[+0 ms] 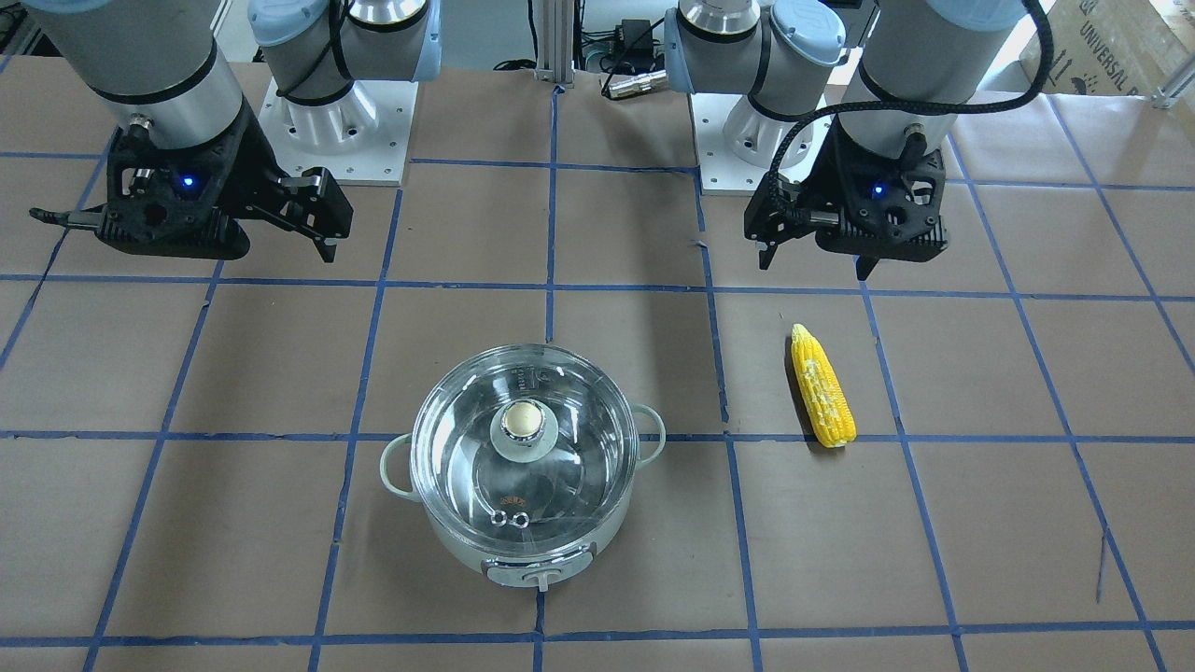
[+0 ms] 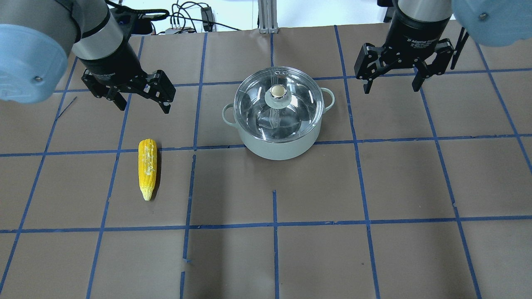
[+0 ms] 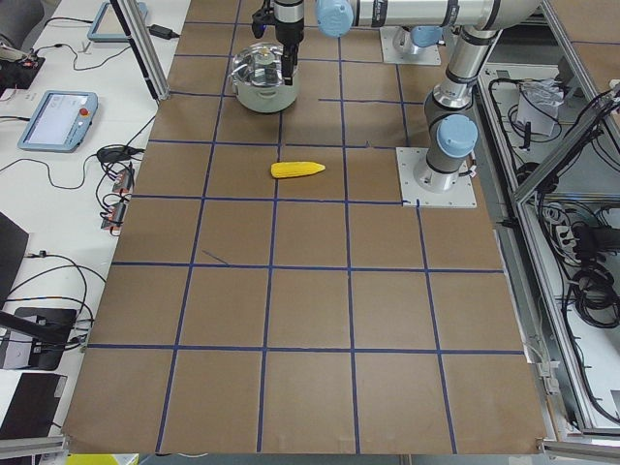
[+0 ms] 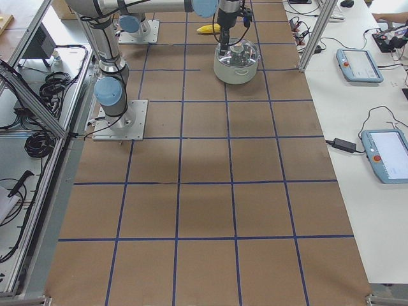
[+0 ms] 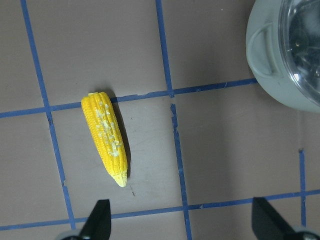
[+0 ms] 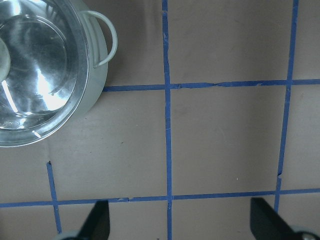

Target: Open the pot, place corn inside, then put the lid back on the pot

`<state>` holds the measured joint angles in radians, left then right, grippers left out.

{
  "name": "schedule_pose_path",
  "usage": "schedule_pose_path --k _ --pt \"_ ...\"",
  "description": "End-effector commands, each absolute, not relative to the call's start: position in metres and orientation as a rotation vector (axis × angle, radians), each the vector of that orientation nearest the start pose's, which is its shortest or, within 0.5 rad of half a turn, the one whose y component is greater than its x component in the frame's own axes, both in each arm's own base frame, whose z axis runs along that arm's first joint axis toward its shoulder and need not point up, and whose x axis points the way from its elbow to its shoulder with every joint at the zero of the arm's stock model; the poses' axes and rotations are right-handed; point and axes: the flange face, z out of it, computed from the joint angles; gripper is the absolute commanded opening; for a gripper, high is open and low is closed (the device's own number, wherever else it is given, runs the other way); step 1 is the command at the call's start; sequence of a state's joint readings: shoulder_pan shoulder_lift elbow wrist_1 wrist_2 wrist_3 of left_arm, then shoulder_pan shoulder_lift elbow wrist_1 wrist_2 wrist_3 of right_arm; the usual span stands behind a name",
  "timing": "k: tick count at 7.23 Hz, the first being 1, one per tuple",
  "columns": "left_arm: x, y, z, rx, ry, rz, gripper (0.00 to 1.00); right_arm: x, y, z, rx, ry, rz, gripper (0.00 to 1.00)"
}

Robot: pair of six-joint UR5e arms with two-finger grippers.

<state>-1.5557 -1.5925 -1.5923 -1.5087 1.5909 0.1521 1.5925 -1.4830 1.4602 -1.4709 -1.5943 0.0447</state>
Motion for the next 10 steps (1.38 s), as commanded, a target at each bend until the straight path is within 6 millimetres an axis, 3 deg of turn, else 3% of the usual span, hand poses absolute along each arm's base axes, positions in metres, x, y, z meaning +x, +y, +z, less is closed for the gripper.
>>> schedule_pose_path --k 1,2,4,5,7,10 --pt "-0.113 -0.516 0.461 0.227 3.110 -0.042 1.00 0.143 -0.517 0.490 0.033 3.165 0.115 1.00" --pt "-0.098 -0.528 0.436 0.191 3.113 -0.017 1.00 0.143 -0.518 0.490 0.033 3.165 0.115 1.00" --pt "-0.028 -0.534 0.374 0.097 3.131 0.062 1.00 0.143 -0.518 0.486 0.032 3.166 0.127 1.00" --pt "-0.019 -0.527 0.347 0.102 3.133 0.084 1.00 0.141 -0.520 0.486 0.037 3.164 0.127 1.00" --pt "-0.020 -0.515 0.298 0.091 3.126 0.033 1.00 0.142 -0.519 0.488 0.035 3.165 0.120 1.00" --pt "-0.023 -0.499 0.256 0.053 3.128 0.037 1.00 0.143 -0.522 0.490 0.035 3.162 0.113 1.00"
